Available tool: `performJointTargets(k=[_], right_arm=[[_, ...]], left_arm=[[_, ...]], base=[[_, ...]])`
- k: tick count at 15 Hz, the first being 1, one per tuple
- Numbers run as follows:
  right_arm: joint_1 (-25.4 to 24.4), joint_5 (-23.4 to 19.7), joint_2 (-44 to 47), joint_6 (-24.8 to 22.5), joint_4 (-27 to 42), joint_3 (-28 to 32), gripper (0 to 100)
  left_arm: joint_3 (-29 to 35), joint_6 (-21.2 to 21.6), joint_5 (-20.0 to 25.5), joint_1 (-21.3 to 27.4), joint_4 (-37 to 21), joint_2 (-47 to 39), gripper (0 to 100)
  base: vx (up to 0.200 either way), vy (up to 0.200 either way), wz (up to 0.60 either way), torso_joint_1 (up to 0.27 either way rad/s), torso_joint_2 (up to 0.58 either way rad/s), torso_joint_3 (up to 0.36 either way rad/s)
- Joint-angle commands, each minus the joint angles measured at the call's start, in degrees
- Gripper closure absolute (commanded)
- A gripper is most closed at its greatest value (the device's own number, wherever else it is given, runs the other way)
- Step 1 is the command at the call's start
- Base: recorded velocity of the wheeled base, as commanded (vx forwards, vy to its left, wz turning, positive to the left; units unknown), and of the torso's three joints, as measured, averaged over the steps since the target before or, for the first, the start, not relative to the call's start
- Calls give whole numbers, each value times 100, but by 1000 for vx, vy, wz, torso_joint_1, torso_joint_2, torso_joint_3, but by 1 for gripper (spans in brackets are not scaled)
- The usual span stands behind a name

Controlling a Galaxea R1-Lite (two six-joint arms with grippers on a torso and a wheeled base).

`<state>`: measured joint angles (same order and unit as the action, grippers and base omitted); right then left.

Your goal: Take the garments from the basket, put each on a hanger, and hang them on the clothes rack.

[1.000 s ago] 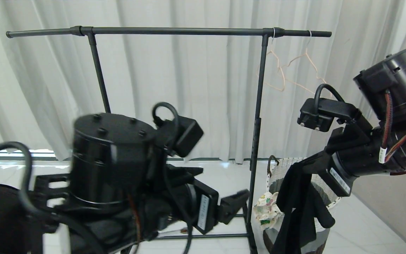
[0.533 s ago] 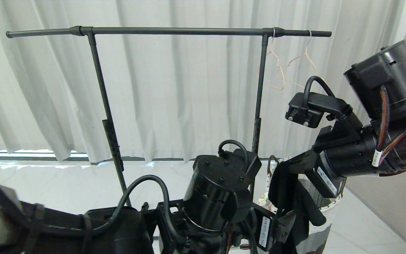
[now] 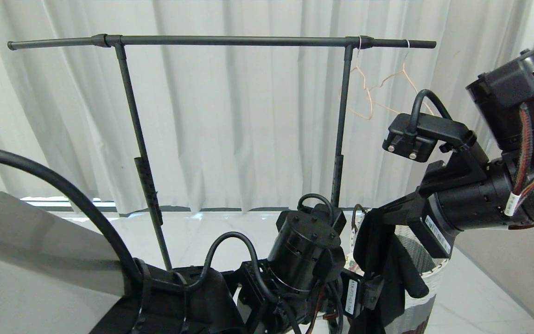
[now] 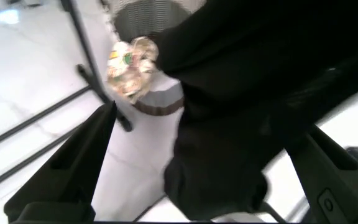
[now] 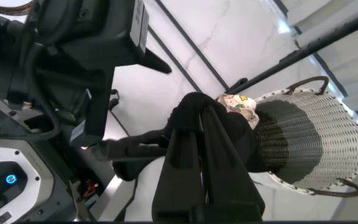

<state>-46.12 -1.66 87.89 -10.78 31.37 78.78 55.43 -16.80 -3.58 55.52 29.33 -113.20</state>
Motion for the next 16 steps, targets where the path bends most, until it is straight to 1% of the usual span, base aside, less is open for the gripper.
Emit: performJointTargets(k=[1,4,7,10,16], right_arm=[[-3,-28,-18,-3,1,-3,100],[-3,-80,-36,-3,1,6,100],[-3,-80,-88,-12,1,6,100],[-3,-80,-115,-12,19,6,100],[-3,-63,-123,-12,19,68,100]], left_arm=[[12,1,112,-6,2,167,0],[91,10,112,-173,11,9,0],[-182,10,-2,-164,11,-211,0],[-525,10,-55,-164,29,-211,0],[-621,10,-63,-146,29,-229,0]], base=[[0,0,0,0,0,0],[0,0,0,0,0,0],[0,0,0,0,0,0],[0,0,0,0,0,0],[0,0,0,0,0,0]])
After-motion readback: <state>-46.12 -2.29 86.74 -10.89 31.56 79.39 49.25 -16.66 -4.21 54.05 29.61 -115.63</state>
